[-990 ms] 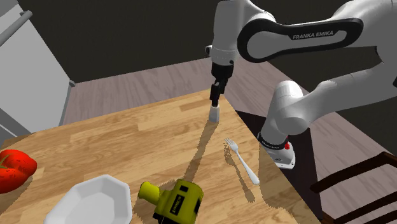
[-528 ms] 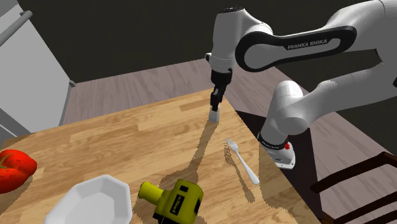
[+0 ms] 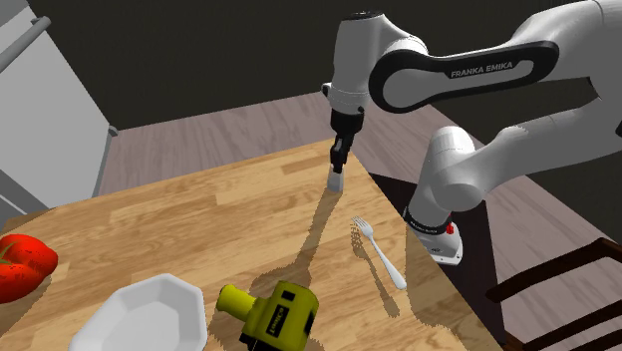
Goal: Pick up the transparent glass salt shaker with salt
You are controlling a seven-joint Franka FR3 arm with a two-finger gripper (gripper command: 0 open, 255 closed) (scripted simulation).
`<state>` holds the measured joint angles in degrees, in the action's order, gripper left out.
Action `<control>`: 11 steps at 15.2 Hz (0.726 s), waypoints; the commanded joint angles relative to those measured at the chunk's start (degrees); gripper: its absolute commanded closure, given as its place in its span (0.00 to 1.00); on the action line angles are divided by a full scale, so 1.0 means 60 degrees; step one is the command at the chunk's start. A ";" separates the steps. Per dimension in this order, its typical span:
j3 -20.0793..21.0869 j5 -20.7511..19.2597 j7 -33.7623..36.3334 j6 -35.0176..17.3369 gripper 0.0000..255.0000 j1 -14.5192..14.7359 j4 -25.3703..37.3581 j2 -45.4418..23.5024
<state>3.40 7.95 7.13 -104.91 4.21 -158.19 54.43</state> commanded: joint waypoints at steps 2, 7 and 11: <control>-0.0006 -0.0012 0.0010 0.0124 1.00 -0.0005 0.0116 -0.0013; -0.0047 -0.0064 0.0063 0.0755 1.00 -0.0023 0.0762 -0.0027; -0.0077 -0.0100 0.0104 0.1238 1.00 -0.0034 0.1301 -0.0082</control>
<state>2.88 7.33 7.60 -98.13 3.98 -151.32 54.23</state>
